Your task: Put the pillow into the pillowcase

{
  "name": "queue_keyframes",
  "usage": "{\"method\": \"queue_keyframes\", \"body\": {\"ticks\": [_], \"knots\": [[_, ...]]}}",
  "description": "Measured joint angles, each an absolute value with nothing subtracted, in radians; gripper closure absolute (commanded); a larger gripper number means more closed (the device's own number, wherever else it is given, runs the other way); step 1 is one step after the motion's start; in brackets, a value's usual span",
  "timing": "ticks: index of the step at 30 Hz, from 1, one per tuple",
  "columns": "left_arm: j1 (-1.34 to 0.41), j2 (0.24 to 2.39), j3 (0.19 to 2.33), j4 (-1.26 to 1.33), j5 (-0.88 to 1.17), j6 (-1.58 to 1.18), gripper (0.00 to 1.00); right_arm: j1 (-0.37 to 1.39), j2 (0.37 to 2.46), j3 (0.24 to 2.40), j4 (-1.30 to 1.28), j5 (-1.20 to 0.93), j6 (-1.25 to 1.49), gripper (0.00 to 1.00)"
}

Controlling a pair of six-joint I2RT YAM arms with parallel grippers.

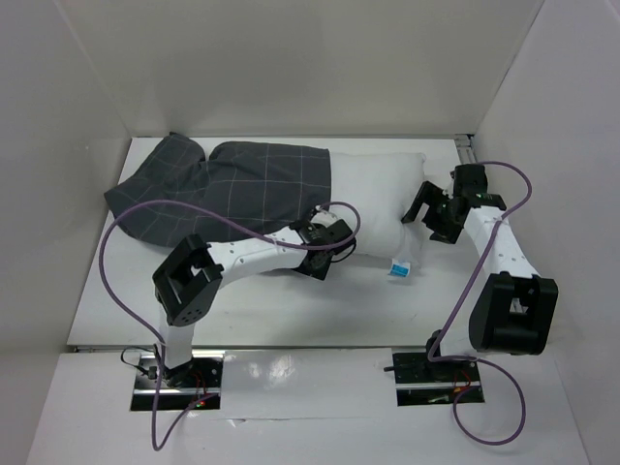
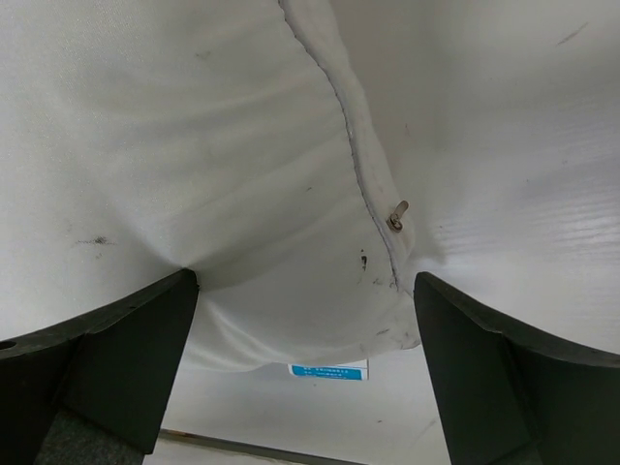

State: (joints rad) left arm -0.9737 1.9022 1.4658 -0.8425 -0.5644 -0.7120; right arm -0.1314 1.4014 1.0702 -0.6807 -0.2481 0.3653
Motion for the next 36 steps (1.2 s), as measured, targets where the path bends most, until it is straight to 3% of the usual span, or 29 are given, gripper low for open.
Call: {"method": "queue_keyframes", "body": {"ticks": [2,4,6,7,10,15,19,22,23,24,28,30,36], "knots": [[-0.974,1.918,1.466,-0.819,-0.579,-0.708,0.19,-0.136,1.401,1.070,-0.681,-0.249,0.364,0.00],[-0.970,1.939,1.470,-0.808,-0.605,-0.707,0.35,-0.140,1.401,1.070,-0.681,-0.251,0.358,0.00],[-0.965,1.958,1.479,-0.811,-0.629,-0.717,0.56,-0.146,1.399,1.070,-0.681,-0.252,0.353,0.00],[-0.960,1.963,1.482,-0.815,-0.648,-0.720,0.76,-0.150,1.398,1.070,-0.681,-0.254,0.350,0.00],[-0.940,1.969,1.496,-0.851,-0.698,-0.749,1.00,-0.158,1.393,1.070,-0.680,-0.263,0.345,0.00],[-0.900,1.970,1.573,-0.930,-0.738,-0.764,1.00,-0.167,1.391,1.070,-0.677,-0.281,0.340,0.04],[-0.898,1.968,1.652,-0.960,-0.683,-0.709,1.00,-0.168,1.395,1.067,-0.654,-0.328,0.328,0.20],[-0.918,1.961,1.760,-0.979,-0.548,-0.638,1.00,-0.142,1.401,1.030,-0.582,-0.410,0.350,0.58],[-0.923,1.961,1.815,-0.983,-0.500,-0.604,1.00,-0.114,1.406,1.015,-0.550,-0.440,0.370,0.74],[-0.923,1.963,1.888,-1.006,-0.453,-0.571,1.00,-0.084,1.413,1.009,-0.522,-0.461,0.387,0.99],[-0.862,2.086,2.404,-1.107,-0.253,-0.472,1.00,0.047,1.450,1.068,-0.418,-0.496,0.519,1.00],[-0.800,2.119,2.561,-1.076,-0.130,-0.456,1.00,0.070,1.457,1.140,-0.371,-0.490,0.581,1.00],[-0.562,1.943,2.316,-0.867,0.222,-0.550,1.00,0.085,1.381,1.177,-0.226,-0.488,0.735,1.00]]}}
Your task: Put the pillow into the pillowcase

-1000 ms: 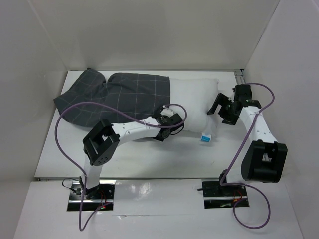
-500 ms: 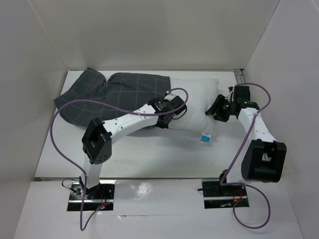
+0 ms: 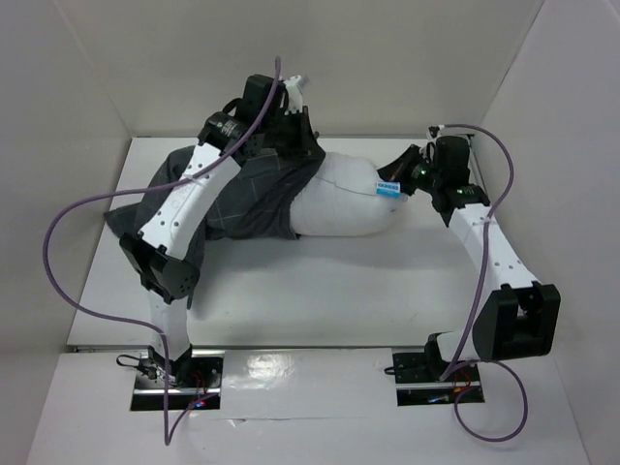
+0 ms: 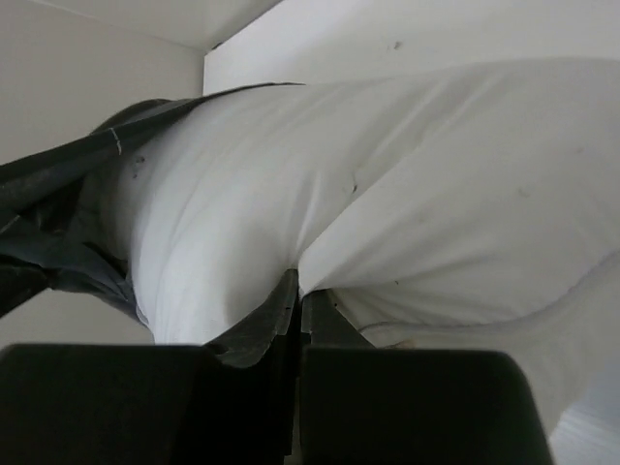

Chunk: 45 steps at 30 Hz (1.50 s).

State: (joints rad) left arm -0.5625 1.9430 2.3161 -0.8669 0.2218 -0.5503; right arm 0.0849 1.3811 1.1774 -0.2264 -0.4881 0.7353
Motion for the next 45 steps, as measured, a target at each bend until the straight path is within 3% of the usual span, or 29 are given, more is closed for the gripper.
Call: {"method": "queue_keyframes", "body": {"ticks": [9,20,24,27,28,29,31,32,33,34,36,41,42,44,45], "knots": [[-0.517,1.850,2.223,-0.871,0.431,-0.586,1.00,0.073,1.271,1.133,-0.416,-0.459,0.647,1.00],[-0.625,1.531,2.162,-0.997,0.407,-0.579,1.00,0.083,0.995,1.246,-0.919,-0.431,0.443,1.00],[-0.610,1.553,2.177,-0.981,0.458,-0.571,1.00,0.087,0.995,1.193,-0.997,-0.496,0.428,1.00],[-0.548,1.729,2.294,-1.021,0.504,-0.543,1.00,0.086,1.082,1.136,-1.012,-0.536,0.430,1.00],[-0.532,1.817,2.371,-1.031,0.506,-0.529,0.88,0.079,1.132,1.137,-0.996,-0.545,0.434,1.00],[-0.511,1.921,2.450,-1.034,0.504,-0.522,0.46,0.060,1.200,1.145,-0.962,-0.548,0.442,0.92],[-0.474,2.079,2.526,-0.984,0.491,-0.503,0.18,0.015,1.324,1.180,-0.886,-0.546,0.469,0.64],[-0.455,2.128,2.521,-0.950,0.483,-0.497,0.10,-0.014,1.384,1.205,-0.841,-0.547,0.490,0.38],[-0.437,2.158,2.497,-0.931,0.473,-0.492,0.02,-0.039,1.435,1.224,-0.789,-0.550,0.513,0.31],[-0.419,2.166,2.448,-0.920,0.455,-0.487,0.00,-0.064,1.491,1.246,-0.735,-0.543,0.523,0.24],[-0.392,2.151,2.388,-0.926,0.409,-0.468,0.01,-0.096,1.551,1.278,-0.682,-0.503,0.536,0.21],[-0.384,1.953,2.282,-0.924,0.242,-0.414,0.31,-0.134,1.548,1.346,-0.659,-0.345,0.533,0.13],[-0.391,1.899,2.270,-0.924,0.207,-0.405,0.33,-0.134,1.533,1.351,-0.649,-0.317,0.528,0.13],[-0.413,1.802,2.260,-0.926,0.140,-0.392,0.30,-0.134,1.486,1.351,-0.643,-0.273,0.516,0.13],[-0.426,1.752,2.244,-0.921,0.102,-0.388,0.18,-0.134,1.463,1.351,-0.643,-0.262,0.505,0.13]]}}
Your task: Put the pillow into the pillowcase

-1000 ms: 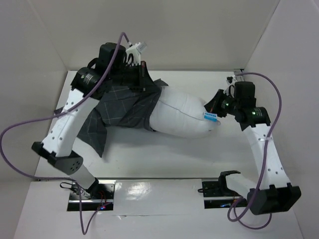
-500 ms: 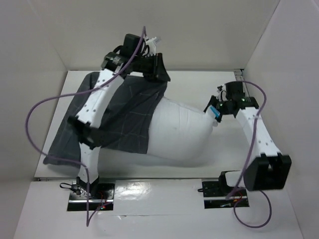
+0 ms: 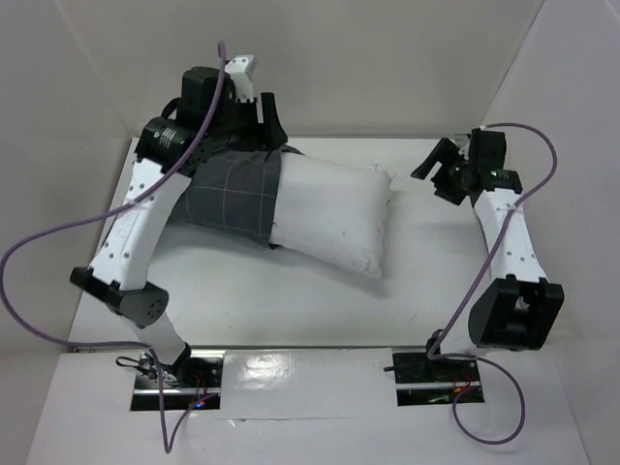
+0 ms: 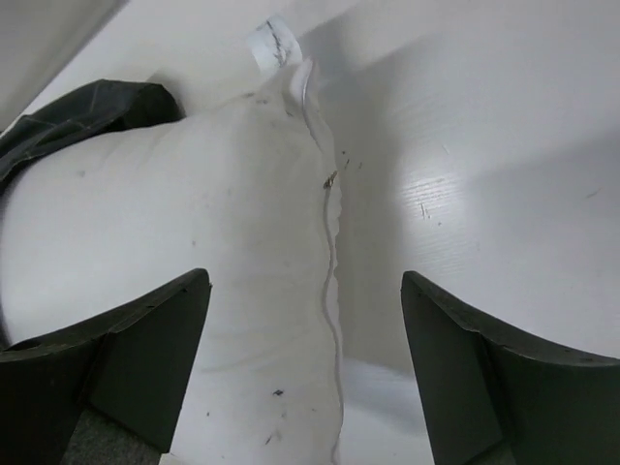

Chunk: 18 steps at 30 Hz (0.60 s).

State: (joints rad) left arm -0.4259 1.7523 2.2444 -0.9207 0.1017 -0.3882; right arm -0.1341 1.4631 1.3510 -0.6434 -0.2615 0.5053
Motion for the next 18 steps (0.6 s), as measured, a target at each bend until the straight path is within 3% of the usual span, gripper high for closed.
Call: {"method": "queue_keyframes", "body": {"ticks": [3,11,18], "knots": [[-0.461,1.657,2.179,-0.925,0.010,-0.391,0.08,-0.132,1.382,1.332,-0.632,-0.244,0.477,0.12],[-0.548,1.789,1.994,-0.963,-0.207,-0.434,0.08,-0.080,1.316,1.215,-0.650,-0.291,0.405,0.03],[-0.575,1.930,1.989,-1.019,-0.394,-0.516,0.22,-0.003,1.330,1.188,-0.674,-0.396,0.355,0.02]]}}
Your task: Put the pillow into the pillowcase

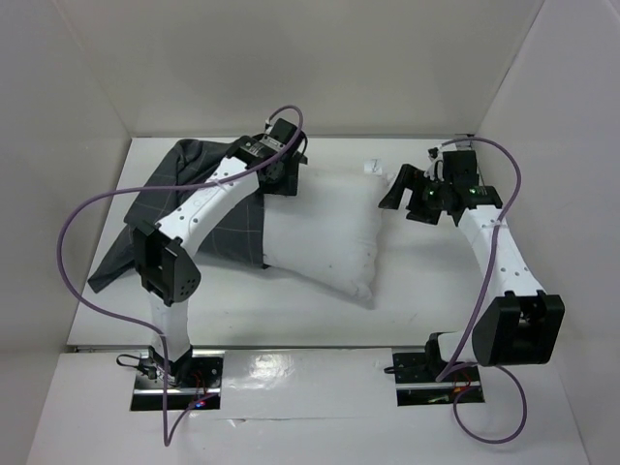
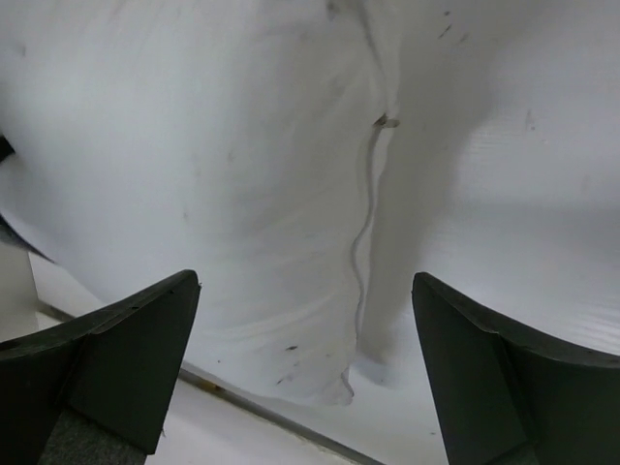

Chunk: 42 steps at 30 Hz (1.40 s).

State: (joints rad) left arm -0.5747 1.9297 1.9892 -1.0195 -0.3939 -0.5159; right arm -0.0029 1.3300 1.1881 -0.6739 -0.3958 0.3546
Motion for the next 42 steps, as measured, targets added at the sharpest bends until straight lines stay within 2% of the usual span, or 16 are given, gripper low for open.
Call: {"method": "queue_keyframes", "body": {"ticks": [7,12,16,20,21,22,23,24,27,28,29,30,34,37,42], "knots": [[-0.572,1.928,2.004,-1.063,-0.538,-0.572,0.26,0.015,1.346,1.132,-0.674,-0.464,0.340,0.02],[-0.572,1.919,1.983,-1.071,-0.580,-0.588,0.31,0.018,1.378,1.100,-0.667,-0.487,0.340,0.02],[-0.566,1.913,1.972,-1.075,-0.602,-0.606,0.31,0.022,1.392,1.078,-0.661,-0.495,0.342,0.04],[-0.554,1.906,1.963,-1.077,-0.601,-0.610,0.43,0.033,1.393,1.057,-0.635,-0.509,0.348,0.10],[-0.553,1.906,1.963,-1.079,-0.601,-0.611,0.53,0.039,1.393,1.050,-0.627,-0.513,0.351,0.12],[-0.552,1.906,1.963,-1.081,-0.600,-0.610,0.78,0.047,1.393,1.042,-0.619,-0.517,0.354,0.16],[-0.552,1.906,1.963,-1.082,-0.596,-0.612,0.92,0.055,1.393,1.032,-0.608,-0.525,0.360,0.24],[-0.551,1.906,1.964,-1.084,-0.589,-0.608,1.00,0.064,1.394,1.019,-0.592,-0.537,0.367,0.30],[-0.549,1.906,1.980,-1.093,-0.522,-0.562,1.00,0.090,1.405,0.985,-0.513,-0.590,0.421,0.57],[-0.551,1.906,1.999,-1.092,-0.487,-0.544,1.00,0.102,1.414,0.984,-0.480,-0.612,0.444,0.86],[-0.556,1.907,2.024,-1.089,-0.443,-0.521,1.00,0.115,1.427,0.986,-0.438,-0.631,0.469,0.97],[-0.564,1.909,2.064,-1.088,-0.381,-0.496,1.00,0.129,1.444,0.995,-0.406,-0.646,0.494,1.00],[-0.596,1.924,2.274,-1.047,-0.039,-0.450,1.00,0.167,1.506,1.114,-0.333,-0.652,0.585,1.00],[-0.599,1.951,2.390,-0.932,0.209,-0.477,1.00,0.191,1.468,1.127,-0.191,-0.591,0.669,1.00],[-0.564,2.042,2.363,-0.690,0.572,-0.615,1.00,0.270,1.341,0.928,0.028,-0.484,0.798,1.00]]}}
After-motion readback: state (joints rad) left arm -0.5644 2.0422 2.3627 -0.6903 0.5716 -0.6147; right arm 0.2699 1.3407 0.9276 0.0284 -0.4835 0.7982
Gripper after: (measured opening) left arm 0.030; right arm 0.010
